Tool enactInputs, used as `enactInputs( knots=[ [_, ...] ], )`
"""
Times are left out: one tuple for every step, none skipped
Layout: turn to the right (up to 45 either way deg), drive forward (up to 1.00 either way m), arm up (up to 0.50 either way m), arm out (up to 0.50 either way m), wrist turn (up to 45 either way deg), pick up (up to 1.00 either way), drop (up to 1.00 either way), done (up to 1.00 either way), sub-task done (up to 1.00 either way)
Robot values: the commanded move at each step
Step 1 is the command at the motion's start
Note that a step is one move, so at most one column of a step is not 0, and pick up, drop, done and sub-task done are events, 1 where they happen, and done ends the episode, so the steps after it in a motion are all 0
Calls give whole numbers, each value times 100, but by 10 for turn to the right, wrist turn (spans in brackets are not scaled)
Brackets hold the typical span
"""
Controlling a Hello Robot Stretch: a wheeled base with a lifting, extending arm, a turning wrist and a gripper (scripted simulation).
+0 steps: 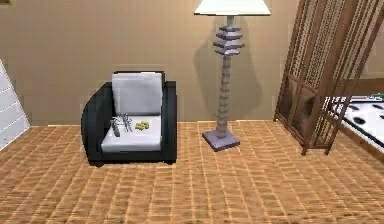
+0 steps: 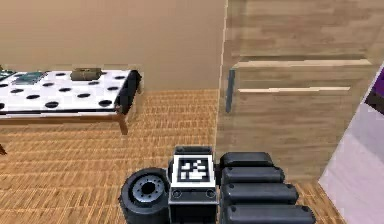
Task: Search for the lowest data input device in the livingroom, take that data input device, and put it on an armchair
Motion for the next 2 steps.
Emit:
enactInputs(
  knots=[
    [-300, 0, 0, 0, 0, 0, 0, 0, 0],
    [0, 100, 0, 0, 0, 0, 0, 0, 0]
  ],
)
